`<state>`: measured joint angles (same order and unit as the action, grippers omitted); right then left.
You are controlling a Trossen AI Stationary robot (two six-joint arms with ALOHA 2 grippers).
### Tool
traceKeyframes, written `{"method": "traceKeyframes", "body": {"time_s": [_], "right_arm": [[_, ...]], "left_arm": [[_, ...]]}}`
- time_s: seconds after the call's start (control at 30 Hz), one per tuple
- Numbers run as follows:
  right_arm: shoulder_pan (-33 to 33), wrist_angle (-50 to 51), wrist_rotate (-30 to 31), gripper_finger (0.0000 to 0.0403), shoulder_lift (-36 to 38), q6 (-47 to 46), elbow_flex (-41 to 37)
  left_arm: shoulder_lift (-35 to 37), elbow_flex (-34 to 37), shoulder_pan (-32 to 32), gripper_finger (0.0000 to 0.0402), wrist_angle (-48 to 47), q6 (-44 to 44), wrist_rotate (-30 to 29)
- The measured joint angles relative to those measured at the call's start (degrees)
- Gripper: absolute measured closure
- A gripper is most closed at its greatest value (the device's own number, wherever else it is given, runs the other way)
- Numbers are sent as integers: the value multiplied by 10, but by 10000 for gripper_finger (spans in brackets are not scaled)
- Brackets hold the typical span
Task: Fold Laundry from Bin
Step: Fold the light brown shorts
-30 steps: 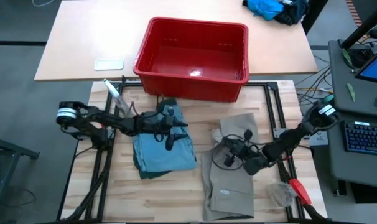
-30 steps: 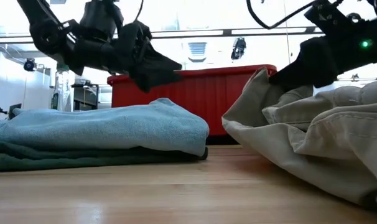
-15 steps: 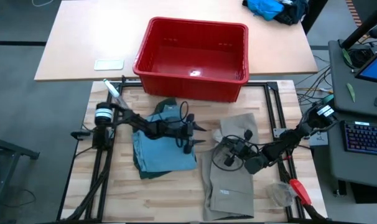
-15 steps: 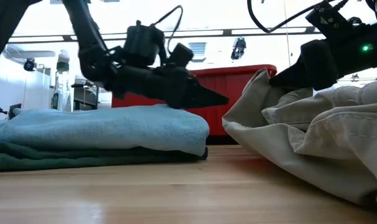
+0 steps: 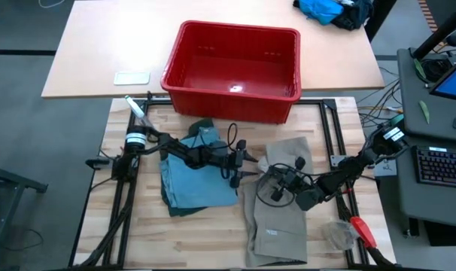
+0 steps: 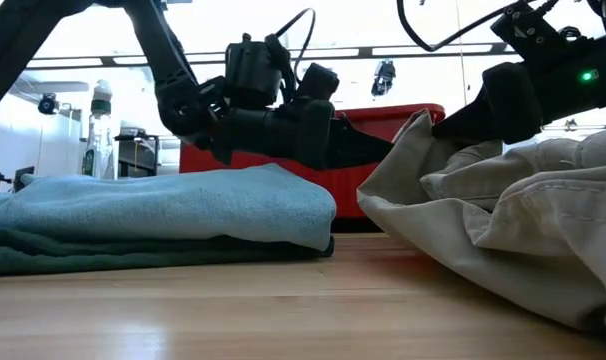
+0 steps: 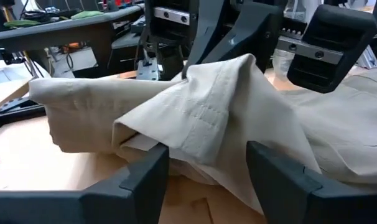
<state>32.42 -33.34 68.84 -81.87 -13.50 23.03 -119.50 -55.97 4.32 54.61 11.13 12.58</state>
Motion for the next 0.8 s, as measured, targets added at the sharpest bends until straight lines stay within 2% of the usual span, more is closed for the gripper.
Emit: {"method": "traceKeyframes", "body": {"time_s": [0.17, 0.37, 0.43, 0.63, 0.8], "right_arm": [[0, 0, 0, 394, 0, 0, 0], [0, 0, -3, 394, 0, 0, 0], [0, -9, -3, 394, 1, -1, 0], [-1, -9, -63, 388, 35, 6, 19], [-1, 68, -63, 357, 70, -9, 56]], "left_arm": [[0, -4, 0, 254, -1, 4, 0], [0, -6, 0, 368, -1, 10, -2], [1, -6, 0, 392, -2, 8, -13], [17, -6, 2, 393, -18, 43, -131], [37, -6, 8, 398, -52, 87, -233]]}}
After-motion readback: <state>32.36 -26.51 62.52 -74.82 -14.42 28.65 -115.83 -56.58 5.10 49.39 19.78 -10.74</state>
